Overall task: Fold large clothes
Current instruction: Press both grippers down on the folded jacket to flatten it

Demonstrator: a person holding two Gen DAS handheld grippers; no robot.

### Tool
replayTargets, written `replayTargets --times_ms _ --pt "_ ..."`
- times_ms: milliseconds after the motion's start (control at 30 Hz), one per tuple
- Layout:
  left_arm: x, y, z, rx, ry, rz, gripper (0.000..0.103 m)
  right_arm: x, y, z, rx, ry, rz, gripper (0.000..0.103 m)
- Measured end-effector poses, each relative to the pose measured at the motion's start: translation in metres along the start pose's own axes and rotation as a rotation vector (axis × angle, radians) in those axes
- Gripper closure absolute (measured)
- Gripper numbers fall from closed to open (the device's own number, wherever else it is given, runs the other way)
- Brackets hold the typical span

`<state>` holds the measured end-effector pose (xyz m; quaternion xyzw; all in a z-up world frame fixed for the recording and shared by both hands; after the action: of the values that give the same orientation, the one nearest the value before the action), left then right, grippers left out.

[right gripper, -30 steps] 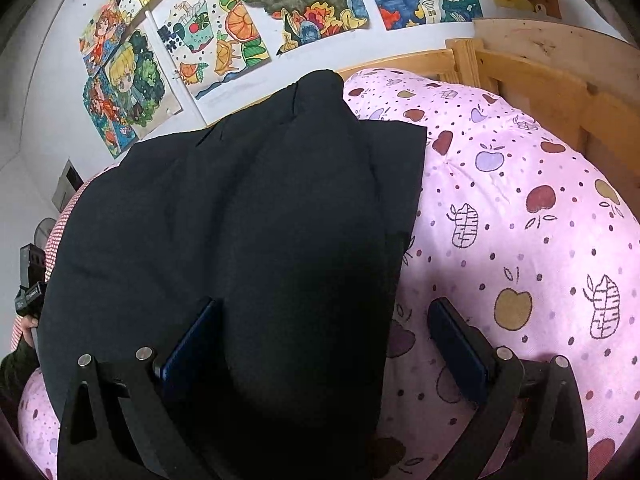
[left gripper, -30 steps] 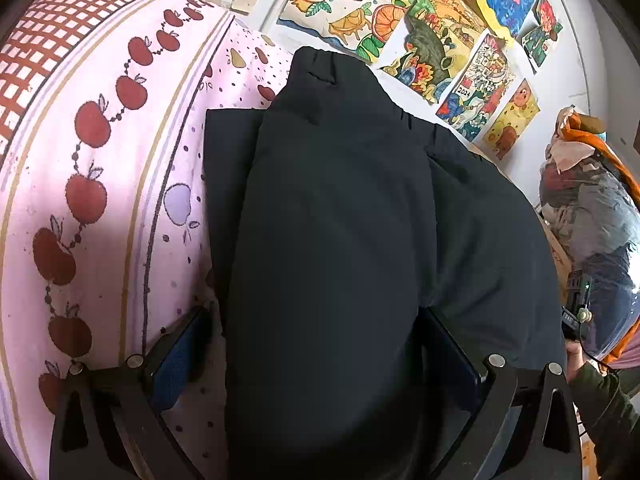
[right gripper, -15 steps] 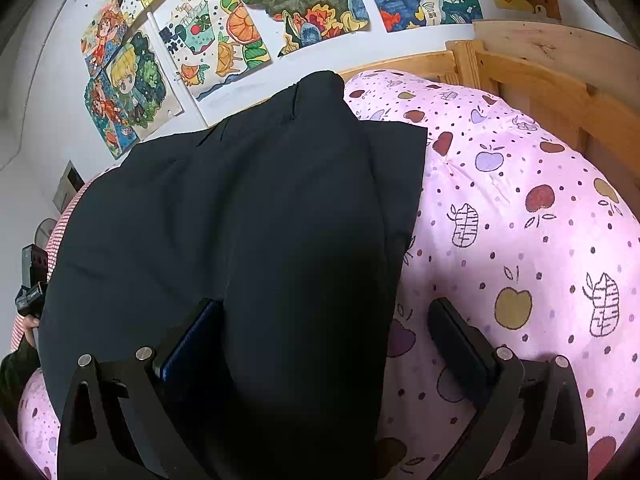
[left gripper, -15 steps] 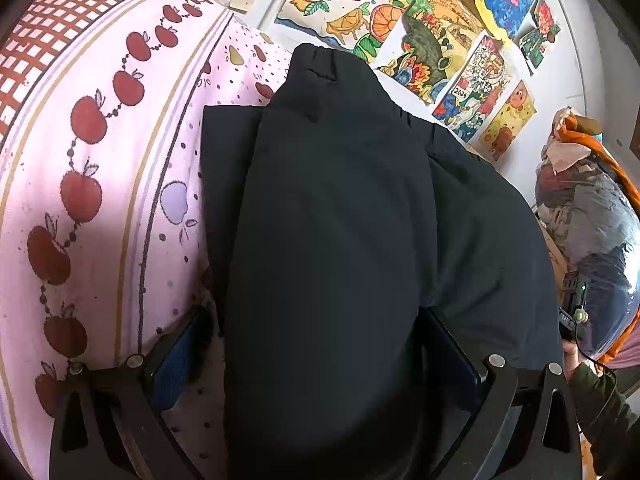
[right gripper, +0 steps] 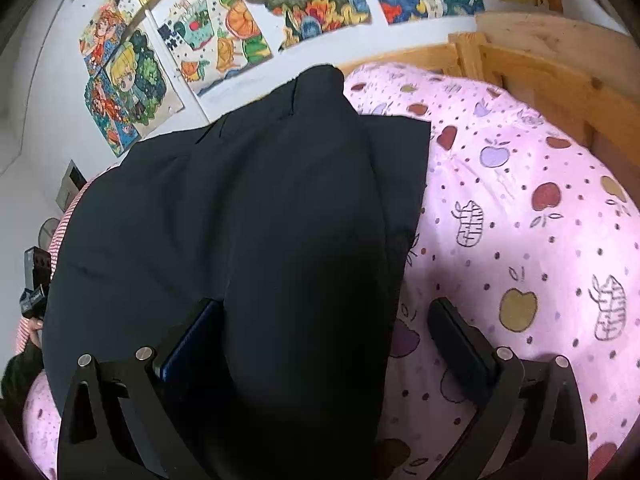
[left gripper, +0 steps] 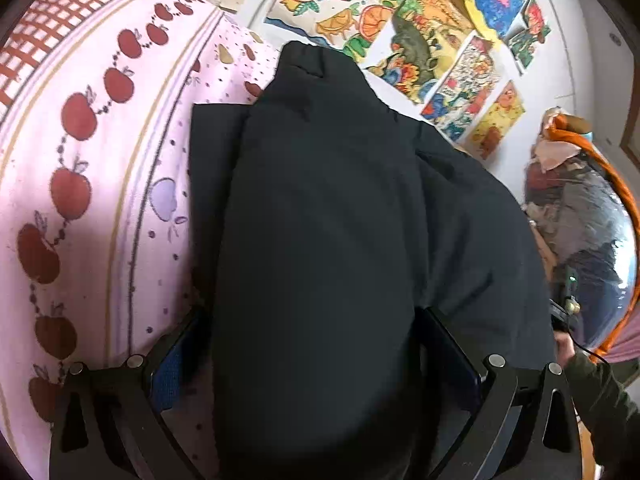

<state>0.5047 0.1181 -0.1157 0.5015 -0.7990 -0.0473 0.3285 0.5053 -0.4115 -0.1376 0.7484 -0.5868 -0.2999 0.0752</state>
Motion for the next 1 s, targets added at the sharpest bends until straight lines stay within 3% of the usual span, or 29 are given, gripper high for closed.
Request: replayTargets --times_ms 200,367,1000 --pt "0.002 -0.002 0.0 -0.015 0.017 0.021 0.0 -0.004 -0.007 -0.001 -0.064 -0.007 -0.012 0.001" --pt "0.003 -0.004 0.0 -0.029 0.026 0.036 0.0 -0.011 -0.009 0.002 -0.099 -0.023 -0.075 0.001" --pt "0.007 -0.006 -0.006 -0.058 0.036 0.063 0.0 -0.017 -0.008 0.001 -0.107 -0.046 -0.009 0.001"
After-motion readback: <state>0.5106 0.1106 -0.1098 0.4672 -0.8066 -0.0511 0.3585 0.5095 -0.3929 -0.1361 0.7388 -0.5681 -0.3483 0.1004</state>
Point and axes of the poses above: each gripper's, at about its wrist camera, not at the fingertips, and y roughly against the way its jaws point, x to its right, z to its underside, the point moved 4 cm from there along -y, roughly the way its jaws point, and after that the axes turned 15 degrees about x, right-handed, at the moved point
